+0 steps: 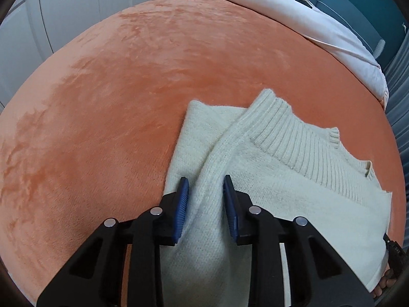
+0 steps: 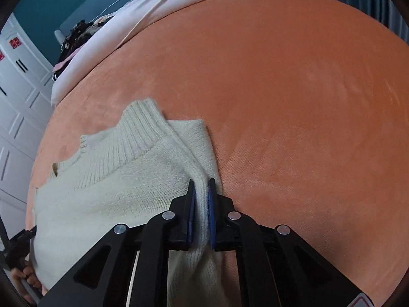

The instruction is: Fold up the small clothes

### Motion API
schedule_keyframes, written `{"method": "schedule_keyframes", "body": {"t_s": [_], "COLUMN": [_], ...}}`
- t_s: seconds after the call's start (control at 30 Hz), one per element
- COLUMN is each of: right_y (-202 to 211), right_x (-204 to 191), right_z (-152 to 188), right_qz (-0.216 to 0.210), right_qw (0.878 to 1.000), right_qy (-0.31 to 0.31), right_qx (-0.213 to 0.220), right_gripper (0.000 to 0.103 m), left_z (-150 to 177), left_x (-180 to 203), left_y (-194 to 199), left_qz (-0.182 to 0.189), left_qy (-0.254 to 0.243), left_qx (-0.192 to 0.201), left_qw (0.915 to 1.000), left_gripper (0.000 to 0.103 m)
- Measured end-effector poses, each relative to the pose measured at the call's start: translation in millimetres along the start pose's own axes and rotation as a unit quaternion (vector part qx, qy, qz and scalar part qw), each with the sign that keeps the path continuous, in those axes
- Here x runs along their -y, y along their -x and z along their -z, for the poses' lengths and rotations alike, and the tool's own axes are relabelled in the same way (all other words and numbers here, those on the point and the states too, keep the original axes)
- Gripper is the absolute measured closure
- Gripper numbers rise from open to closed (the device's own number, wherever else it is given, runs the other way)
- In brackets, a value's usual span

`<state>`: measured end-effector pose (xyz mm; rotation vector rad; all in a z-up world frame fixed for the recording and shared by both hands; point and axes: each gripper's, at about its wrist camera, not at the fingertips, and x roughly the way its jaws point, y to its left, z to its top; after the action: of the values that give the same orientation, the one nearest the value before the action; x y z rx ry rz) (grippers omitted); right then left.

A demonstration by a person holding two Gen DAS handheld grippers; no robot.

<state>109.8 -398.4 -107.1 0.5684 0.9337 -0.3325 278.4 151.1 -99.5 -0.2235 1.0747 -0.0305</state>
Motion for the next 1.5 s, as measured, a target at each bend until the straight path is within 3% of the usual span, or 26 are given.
{"method": "schedule_keyframes", "body": {"t_s": [0.1,0.17,0.23,0.27,0.33,0.43,0.5,0.6,0.67,0.7,0.73,0.77,0.83,0.93,1.0,1.1,1.17,1.23,1.3,1.37,1.4,1.43,1.5], "right_y": [26.9,51.7,70.5,80.8,90.5,92.0,85.7,80.2,65.7,55.4,50.7,48.9,60.3,97.2,120.0,130.8,119.6,109.0,120.1,138.0,145.7,150.6,149.3], "right_x": [-9.9,-10.3,-7.7,-1.7,10.5,32.0,39.6,25.0,16.1,8.9,8.0,5.2,4.9,0.6,2.0,16.4,27.5,33.1,33.8,29.8,26.2,20.1,5.9], "right_z": [-6.6,-1.9,10.5,21.4,43.1,86.2,110.5,111.6,100.2,94.0,89.3,82.4,76.6,79.7,93.7,125.8,147.2,160.9,156.7,141.9,133.9,126.1,106.5], "right_qz": [-0.009,-0.014,-0.010,-0.005,-0.010,-0.012,-0.040,-0.062,-0.095,-0.090,-0.087,-0.098,-0.134,-0.160,-0.158,-0.117,-0.088,-0.047,-0.055,-0.039,-0.027,-0.020,-0.021], "right_qw": [1.000,0.999,0.999,0.999,0.999,0.998,0.994,0.994,0.989,0.987,0.985,0.983,0.976,0.976,0.980,0.987,0.989,0.991,0.991,0.995,0.996,0.997,0.999], "right_qy": [-0.014,-0.026,-0.022,-0.024,-0.036,-0.060,-0.087,-0.087,-0.110,-0.127,-0.141,-0.151,-0.167,-0.144,-0.119,-0.095,-0.080,-0.072,-0.092,-0.089,-0.082,-0.069,-0.038], "right_qx": [0.012,0.034,0.044,0.044,0.028,-0.023,-0.046,-0.025,-0.033,-0.041,-0.042,-0.038,-0.027,-0.013,-0.022,-0.057,-0.086,-0.104,-0.078,-0.029,-0.005,0.015,0.030], "right_gripper": [0.091,0.080,0.044,0.039,0.036,0.036,0.035,0.032,0.031,0.039,0.065,0.075,0.084,0.086,0.086,0.084,0.080,0.068,0.061,0.045,0.037,0.035,0.034], "left_z": [0.4,2.1,9.4,16.7,39.8,83.5,101.8,96.8,80.9,74.0,68.8,64.9,65.6,77.5,97.2,137.1,158.5,164.1,153.3,133.8,125.2,116.0,91.4], "left_x": [1.6,-1.5,-13.6,-23.3,-46.0,-76.3,-84.8,-73.3,-59.7,-54.3,-50.0,-49.7,-57.1,-66.6,-80.3,-98.7,-97.5,-95.5,-89.7,-83.4,-81.1,-78.7,-67.3], "left_y": [3.8,17.9,40.4,54.2,76.1,84.9,75.6,72.6,61.8,54.5,50.4,48.6,58.7,94.1,111.4,117.3,112.2,115.0,126.5,141.6,148.6,155.0,155.9], "left_qz": [-0.003,0.006,0.024,0.039,0.055,0.066,0.080,0.085,0.124,0.123,0.103,0.091,0.125,0.130,0.131,0.116,0.089,0.082,0.084,0.089,0.083,0.078,0.088], "left_qy": [-0.003,0.002,0.030,0.051,0.091,0.155,0.190,0.195,0.189,0.186,0.186,0.189,0.209,0.179,0.176,0.175,0.145,0.136,0.130,0.113,0.109,0.106,0.090], "left_qx": [0.003,0.010,0.024,0.036,0.044,0.024,-0.001,0.019,0.008,-0.002,-0.015,-0.026,-0.031,-0.021,-0.036,-0.073,-0.083,-0.075,-0.048,-0.014,0.008,0.035,0.059], "left_qw": [1.0000,0.9999,0.9990,0.9973,0.9933,0.9854,0.9785,0.9769,0.9741,0.9748,0.9770,0.9775,0.9695,0.9750,0.9750,0.9750,0.9819,0.9845,0.9868,0.9895,0.9905,0.9907,0.9903], "left_gripper": [0.075,0.073,0.059,0.052,0.026,0.018,0.018,0.012,0.016,0.033,0.057,0.066,0.090,0.093,0.093,0.093,0.093,0.092,0.086,0.067,0.049,0.039,0.030]}}
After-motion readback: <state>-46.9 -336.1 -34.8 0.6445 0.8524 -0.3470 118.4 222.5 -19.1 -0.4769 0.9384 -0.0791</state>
